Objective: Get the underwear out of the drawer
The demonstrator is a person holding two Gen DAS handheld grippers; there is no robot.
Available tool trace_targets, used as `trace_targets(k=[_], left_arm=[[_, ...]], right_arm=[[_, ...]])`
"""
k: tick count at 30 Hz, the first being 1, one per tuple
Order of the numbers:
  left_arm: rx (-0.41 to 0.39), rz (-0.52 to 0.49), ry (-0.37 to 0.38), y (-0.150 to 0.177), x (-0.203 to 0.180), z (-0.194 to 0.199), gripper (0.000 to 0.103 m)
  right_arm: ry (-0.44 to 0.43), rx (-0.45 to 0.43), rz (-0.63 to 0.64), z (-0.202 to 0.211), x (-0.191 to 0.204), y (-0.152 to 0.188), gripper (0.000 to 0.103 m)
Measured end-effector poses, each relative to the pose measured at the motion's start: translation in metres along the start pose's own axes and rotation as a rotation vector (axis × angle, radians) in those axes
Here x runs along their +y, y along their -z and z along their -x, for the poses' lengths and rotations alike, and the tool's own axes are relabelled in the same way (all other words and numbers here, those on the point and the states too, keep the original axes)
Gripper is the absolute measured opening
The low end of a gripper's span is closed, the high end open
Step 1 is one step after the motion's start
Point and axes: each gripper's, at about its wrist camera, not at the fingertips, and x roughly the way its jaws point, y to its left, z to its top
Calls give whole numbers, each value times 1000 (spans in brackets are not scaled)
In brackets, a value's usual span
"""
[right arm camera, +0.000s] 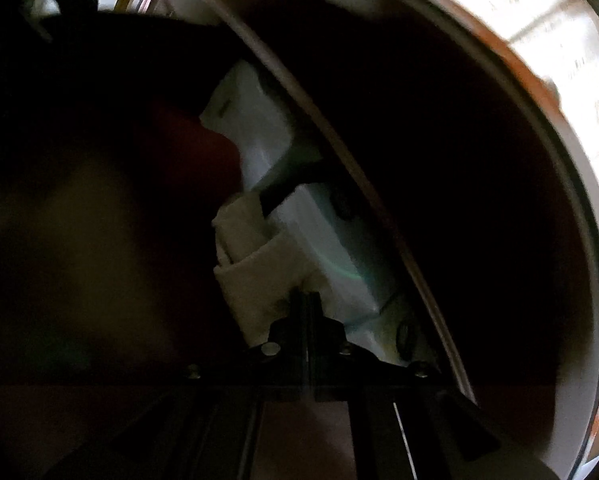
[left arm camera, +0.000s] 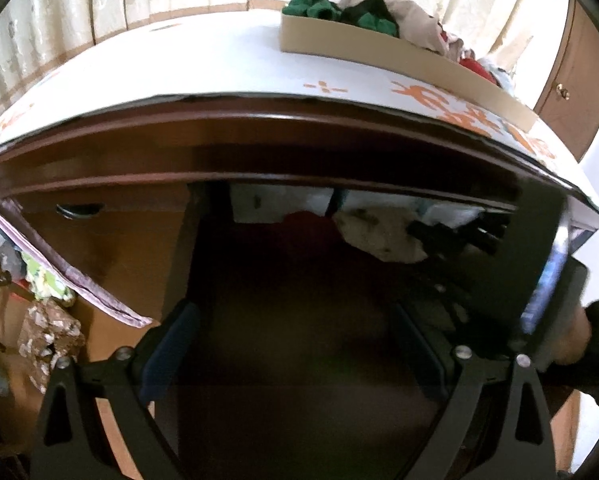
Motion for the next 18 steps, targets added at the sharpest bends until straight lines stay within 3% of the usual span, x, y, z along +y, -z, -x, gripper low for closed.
trace_targets(k=[5,11,18], left_arm=[[9,-39,-40,-7,-11,-5,96],[20,-10,-56,-12,-4,-5,97],[19,-27,-88,-9,-14,-7,97]], right_arm=[[-76,13,-86,11,2,9,1],[-85,-64,-49,40,7,1,1],[-117,-94,-69,60,-26,20,1]])
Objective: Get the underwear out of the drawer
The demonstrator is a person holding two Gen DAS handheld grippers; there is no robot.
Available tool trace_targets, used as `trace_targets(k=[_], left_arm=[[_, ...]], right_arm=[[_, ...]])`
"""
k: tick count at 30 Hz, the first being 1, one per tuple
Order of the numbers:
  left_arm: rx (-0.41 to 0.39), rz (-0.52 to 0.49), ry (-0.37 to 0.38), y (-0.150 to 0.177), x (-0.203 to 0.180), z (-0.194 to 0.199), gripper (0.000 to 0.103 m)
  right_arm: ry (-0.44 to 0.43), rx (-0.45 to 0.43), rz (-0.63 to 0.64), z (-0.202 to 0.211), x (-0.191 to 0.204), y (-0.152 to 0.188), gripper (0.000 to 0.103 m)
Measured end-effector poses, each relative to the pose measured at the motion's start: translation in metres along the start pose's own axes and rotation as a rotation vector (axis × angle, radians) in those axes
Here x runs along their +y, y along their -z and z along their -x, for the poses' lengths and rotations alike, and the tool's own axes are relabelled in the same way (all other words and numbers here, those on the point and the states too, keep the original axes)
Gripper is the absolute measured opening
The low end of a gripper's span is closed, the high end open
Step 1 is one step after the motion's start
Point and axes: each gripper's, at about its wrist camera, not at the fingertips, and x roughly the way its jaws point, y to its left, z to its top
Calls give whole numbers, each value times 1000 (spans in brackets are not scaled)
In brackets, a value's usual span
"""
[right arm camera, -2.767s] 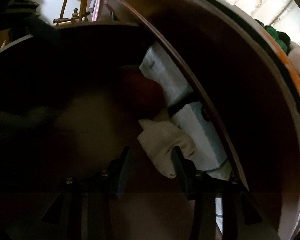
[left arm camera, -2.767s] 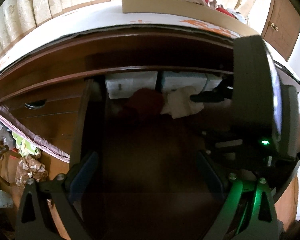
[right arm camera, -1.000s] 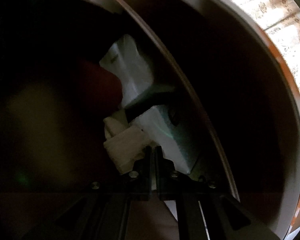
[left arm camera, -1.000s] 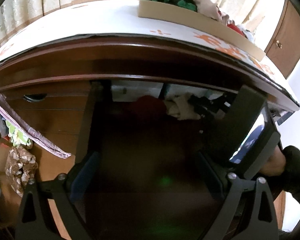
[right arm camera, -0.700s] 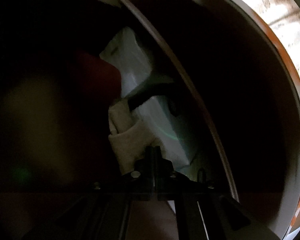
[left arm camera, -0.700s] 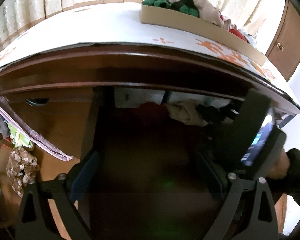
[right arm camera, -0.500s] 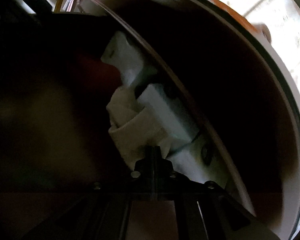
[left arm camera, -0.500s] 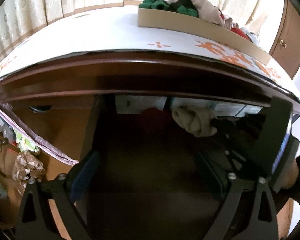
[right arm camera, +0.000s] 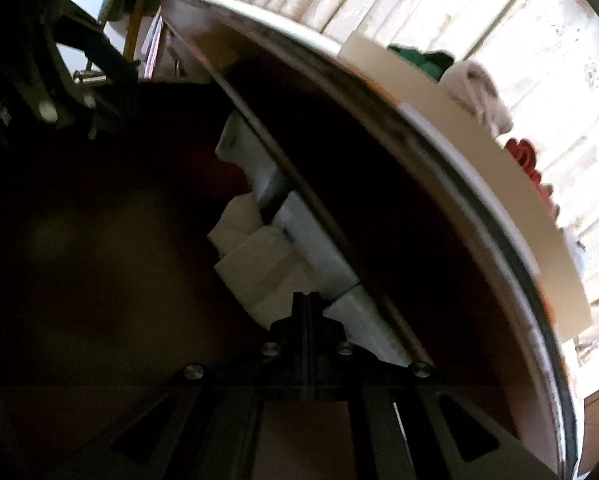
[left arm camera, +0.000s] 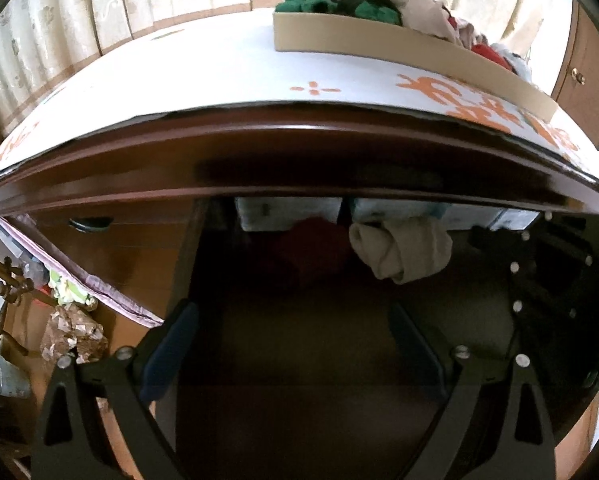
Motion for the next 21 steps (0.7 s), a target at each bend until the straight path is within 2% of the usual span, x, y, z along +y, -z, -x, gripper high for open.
trace_targets(k=[2,5,8,10,14,17,21], left_arm=[[10,4,1,2,0,0,97],[12,12,9,4,2,0,97],[13,17,11,4,4,1,97],[11,28,16,3,6,2,97],[19,55,33,2,11,0,97],[25,61,44,2,13,-1,97],[25,55,42,3,14,-1,97]], right_arm=[[21,-8,43,1,6,-2,2],[-7,-13,82,-8,12,-14,2],[1,25,129,-22,22,-6,2],[27,23,137,-25,14,8,2],[73,18,147,-38,22,8,2],[156,10,170,-46,30,10,2],[215,42,142,-53,29,13,2]])
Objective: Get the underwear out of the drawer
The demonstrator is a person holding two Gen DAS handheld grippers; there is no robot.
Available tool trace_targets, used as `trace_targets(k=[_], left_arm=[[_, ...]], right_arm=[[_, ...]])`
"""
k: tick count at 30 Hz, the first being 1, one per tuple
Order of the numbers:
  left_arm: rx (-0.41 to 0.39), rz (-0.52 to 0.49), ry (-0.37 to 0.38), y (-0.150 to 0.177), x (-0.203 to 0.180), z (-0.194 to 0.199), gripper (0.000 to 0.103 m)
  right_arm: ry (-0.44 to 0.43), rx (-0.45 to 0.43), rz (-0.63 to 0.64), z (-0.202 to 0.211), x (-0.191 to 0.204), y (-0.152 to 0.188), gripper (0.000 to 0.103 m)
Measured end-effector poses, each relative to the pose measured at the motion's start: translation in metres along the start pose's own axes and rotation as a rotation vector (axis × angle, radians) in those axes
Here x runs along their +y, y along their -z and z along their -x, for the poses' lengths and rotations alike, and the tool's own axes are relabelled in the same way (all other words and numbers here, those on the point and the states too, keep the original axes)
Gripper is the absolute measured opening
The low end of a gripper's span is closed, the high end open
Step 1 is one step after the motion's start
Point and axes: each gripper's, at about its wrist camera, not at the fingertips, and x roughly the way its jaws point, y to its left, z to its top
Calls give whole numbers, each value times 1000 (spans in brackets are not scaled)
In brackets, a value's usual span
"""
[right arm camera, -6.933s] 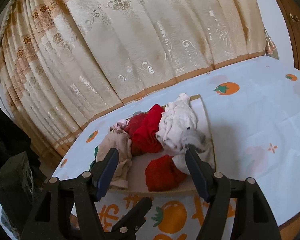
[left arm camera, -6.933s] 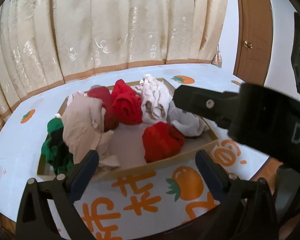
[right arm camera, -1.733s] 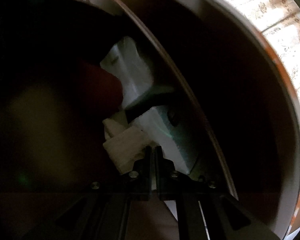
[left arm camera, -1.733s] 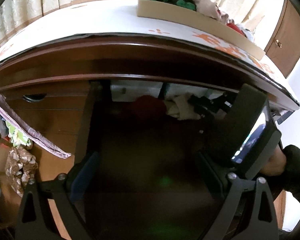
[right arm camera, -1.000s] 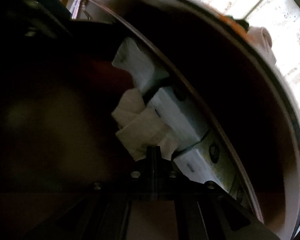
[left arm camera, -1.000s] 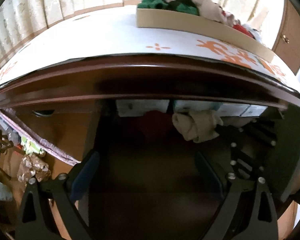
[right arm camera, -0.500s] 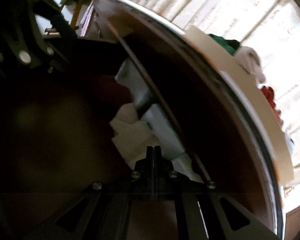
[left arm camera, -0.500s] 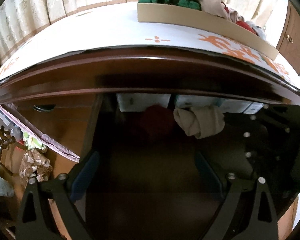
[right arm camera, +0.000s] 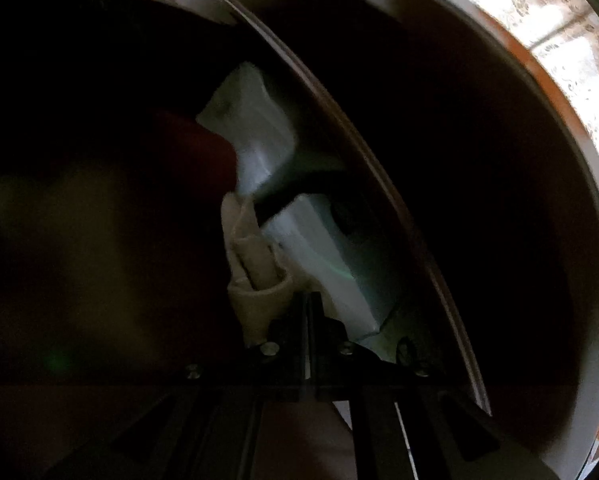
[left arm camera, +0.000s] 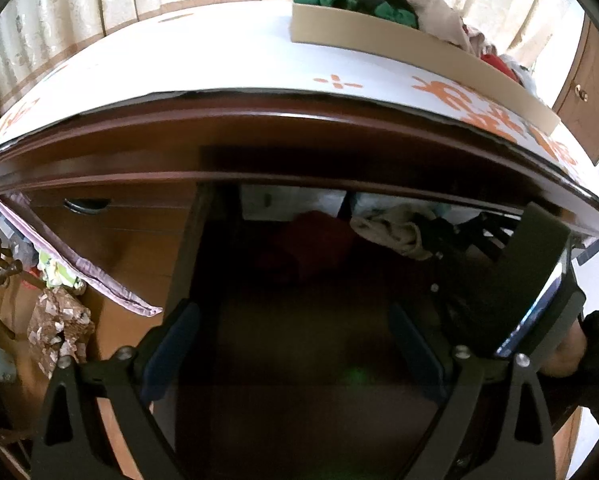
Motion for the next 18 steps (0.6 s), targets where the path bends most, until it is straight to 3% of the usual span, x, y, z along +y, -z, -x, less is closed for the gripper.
trace_targets(k=[4,7,18], left_arm=[[-4,5,-3,0,-1,0,97],[-4,3,-6,0,-3,0,97],[-8,-19,-45,-8,-8,-2,97]], right_arm=[[20,45,-8,0,-4,4,1],[-25,48,-30,9,-13,9,1],[-169,-87,-51,68,-24,24,1]])
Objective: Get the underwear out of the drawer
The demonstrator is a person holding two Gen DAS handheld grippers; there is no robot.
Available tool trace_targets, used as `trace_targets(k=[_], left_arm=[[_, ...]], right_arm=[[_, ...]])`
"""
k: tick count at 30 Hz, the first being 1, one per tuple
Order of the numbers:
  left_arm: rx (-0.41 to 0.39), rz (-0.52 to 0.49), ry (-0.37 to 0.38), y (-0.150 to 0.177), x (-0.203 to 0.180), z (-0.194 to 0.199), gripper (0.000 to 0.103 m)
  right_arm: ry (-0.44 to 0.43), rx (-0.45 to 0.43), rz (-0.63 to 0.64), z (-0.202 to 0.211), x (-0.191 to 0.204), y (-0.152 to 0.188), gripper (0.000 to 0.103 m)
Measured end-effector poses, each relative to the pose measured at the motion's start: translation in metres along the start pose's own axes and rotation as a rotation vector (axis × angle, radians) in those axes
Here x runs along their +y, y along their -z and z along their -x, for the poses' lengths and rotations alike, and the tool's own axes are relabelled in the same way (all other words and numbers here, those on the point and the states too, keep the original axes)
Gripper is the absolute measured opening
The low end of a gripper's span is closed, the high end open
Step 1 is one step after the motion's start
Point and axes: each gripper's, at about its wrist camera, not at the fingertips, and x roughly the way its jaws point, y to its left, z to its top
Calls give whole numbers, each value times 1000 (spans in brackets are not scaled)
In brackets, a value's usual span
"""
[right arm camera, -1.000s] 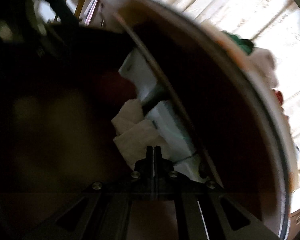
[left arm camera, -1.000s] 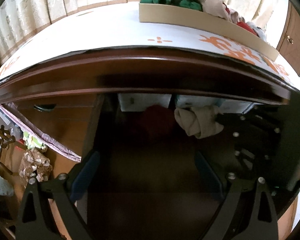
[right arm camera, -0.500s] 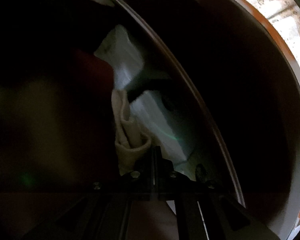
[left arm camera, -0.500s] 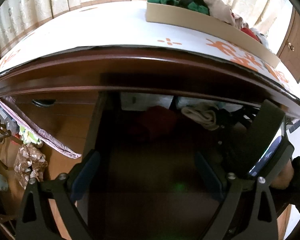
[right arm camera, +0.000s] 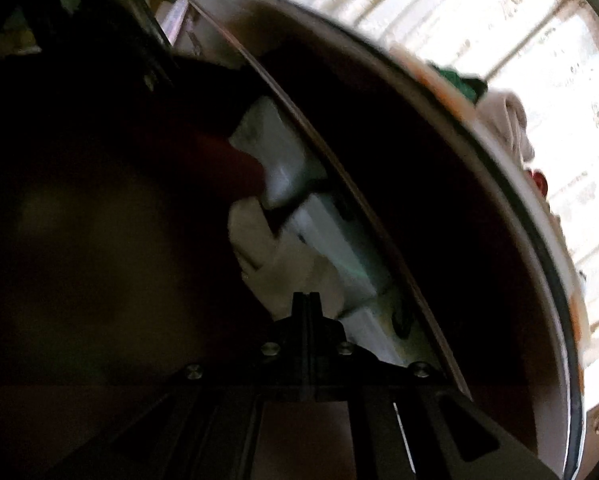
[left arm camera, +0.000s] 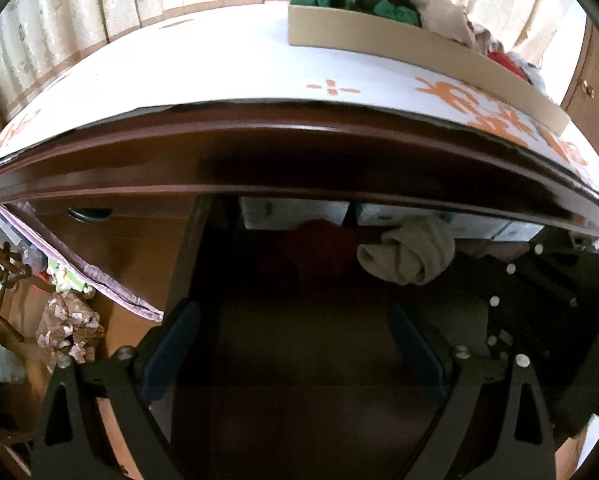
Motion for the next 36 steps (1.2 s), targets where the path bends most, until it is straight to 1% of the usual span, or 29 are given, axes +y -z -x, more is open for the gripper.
trace_targets(k=[2,3,4,5,7,9,10,12,13,16,17,18,19,22,24,28,30,32,34,36], left_arm=[[-10,-4,17,2,4,5,96],[-11,8,35,4,7,8,96],[-13,25,47,5,11,13,95],[-21,35,42,7,14,18,95],[-62,39,12,11,21,31,94],[-100,37,-44,13,28,42,94],[-114,39,-51,13,34,47,94],[-123,63,-30,13,47,53,95],[-131,78,-33,13,55,56,95],[-136,104,-59,14,71,55,95],[-134,113,-60,15,76,54,95],[-132,123,-62,17,79,52,95],[-129,137,-62,18,85,51,95],[-125,164,-56,21,94,50,95],[-122,166,-50,22,95,49,95],[-128,150,-51,24,94,48,95],[-129,138,-49,24,90,48,95],[-127,122,-41,23,86,47,95],[-121,108,-23,21,81,45,95],[-119,99,-18,20,76,43,95]], right_arm=[[-3,-64,4,12,1,-6,1],[-19,-90,5,16,2,-11,1],[-39,-92,5,13,-1,-12,2],[-70,-86,10,6,2,-16,2],[-88,-83,34,-21,10,-23,2],[-122,-90,54,-42,3,-47,2],[-120,-91,55,-35,24,-51,2],[-96,-88,57,-48,28,-64,2],[-91,-93,57,-62,29,-71,2],[-87,-93,55,-87,32,-85,2],[-64,-91,68,-93,35,-87,2],[-39,-99,79,-84,39,-90,2],[-17,-114,89,-86,46,-91,2],[47,-97,118,-92,60,-93,2],[55,-97,147,-93,68,-92,2],[41,-75,175,-90,72,-93,1],[0,-66,150,-84,66,-91,1],[-67,-55,136,-73,59,-86,1],[-109,-51,146,-56,51,-77,1],[-130,-40,126,-44,43,-67,1]])
